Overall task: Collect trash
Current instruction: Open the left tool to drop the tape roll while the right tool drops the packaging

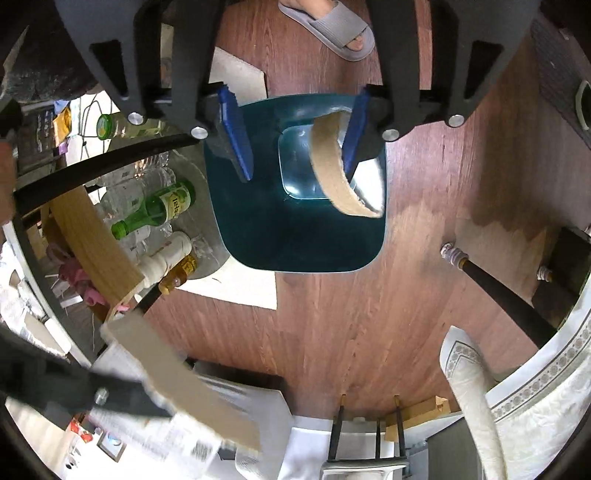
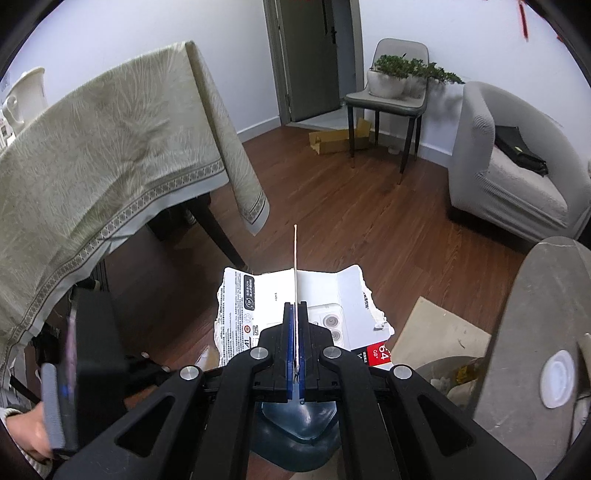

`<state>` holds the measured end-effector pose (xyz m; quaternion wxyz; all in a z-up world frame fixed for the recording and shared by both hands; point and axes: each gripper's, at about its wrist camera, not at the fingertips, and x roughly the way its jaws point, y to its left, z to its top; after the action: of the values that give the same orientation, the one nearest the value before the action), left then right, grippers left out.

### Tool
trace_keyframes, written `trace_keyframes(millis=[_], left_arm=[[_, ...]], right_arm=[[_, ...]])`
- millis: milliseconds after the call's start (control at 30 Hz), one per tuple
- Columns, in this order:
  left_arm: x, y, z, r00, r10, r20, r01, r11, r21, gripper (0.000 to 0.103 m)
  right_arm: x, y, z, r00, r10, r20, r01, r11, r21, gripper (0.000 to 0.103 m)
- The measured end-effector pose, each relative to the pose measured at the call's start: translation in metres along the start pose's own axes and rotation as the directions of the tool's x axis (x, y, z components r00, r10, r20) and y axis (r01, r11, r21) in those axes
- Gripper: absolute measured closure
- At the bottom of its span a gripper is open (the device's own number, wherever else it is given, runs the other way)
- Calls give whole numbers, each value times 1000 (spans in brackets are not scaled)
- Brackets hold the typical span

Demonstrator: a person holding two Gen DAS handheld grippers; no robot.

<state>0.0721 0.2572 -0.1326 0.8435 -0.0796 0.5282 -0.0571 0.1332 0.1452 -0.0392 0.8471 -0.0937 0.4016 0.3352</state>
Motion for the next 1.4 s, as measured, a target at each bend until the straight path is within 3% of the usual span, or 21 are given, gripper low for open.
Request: trace_keyframes(millis=[100, 167, 267, 333, 433, 467, 500, 533, 567, 600, 933, 1100, 1167, 1400], left_arm=[[0, 1, -2, 999, -36, -14, 36, 999, 5, 49], [4, -2, -5, 998, -48, -40, 49, 998, 27, 42], [14, -10, -11, 993, -69, -96, 76, 995, 66, 33], [25, -9, -16, 983, -79, -163, 90, 994, 63, 34], [28, -3, -16, 980, -87, -177, 94, 995, 34, 32], [26, -2, -16, 980, -97, -171, 104, 994, 28, 24], [25, -3, -16, 982, -94, -163, 100, 995, 28, 22], [23, -4, -15, 983, -94, -158, 101, 994, 38, 29], [23, -6, -16, 983, -91, -158, 100, 994, 50, 51], [24, -7, -16, 985, -61, -164, 72, 995, 65, 59], [17, -2, -14, 985, -26, -170, 38, 997, 67, 60], [1, -1, -9, 993, -16, -117, 24, 998, 65, 61], [-7, -3, -7, 996, -6, -88, 13, 997, 76, 71], [-41, -7, 3, 999, 16, 29, -18, 997, 75, 79]], right_arm=[[6, 2, -1, 1000, 2, -10, -2, 1000, 2, 101], [9, 4, -1, 1000, 2, -16, -2, 1000, 2, 101], [14, 4, -2, 1000, 1, -26, -1, 1000, 2, 101], [16, 4, -3, 1000, 0, -31, 1, 1000, 5, 101], [19, 3, -3, 999, 2, -38, -2, 1000, 5, 101], [20, 4, -4, 999, 4, -41, -4, 1000, 4, 101], [20, 4, -4, 999, 5, -44, -5, 1000, 2, 101], [22, 4, -4, 999, 4, -48, -4, 1000, 1, 101], [23, 4, -4, 999, 5, -53, -5, 1000, 1, 101], [25, 5, -5, 998, 6, -57, -6, 1000, 2, 101], [61, -1, -26, 989, 3, -151, 1, 1000, 23, 101], [82, -2, -41, 979, 3, -205, 4, 999, 36, 101], [90, -1, -47, 973, 0, -229, 8, 999, 34, 101], [116, 4, -71, 947, 17, -321, -7, 999, 33, 101]])
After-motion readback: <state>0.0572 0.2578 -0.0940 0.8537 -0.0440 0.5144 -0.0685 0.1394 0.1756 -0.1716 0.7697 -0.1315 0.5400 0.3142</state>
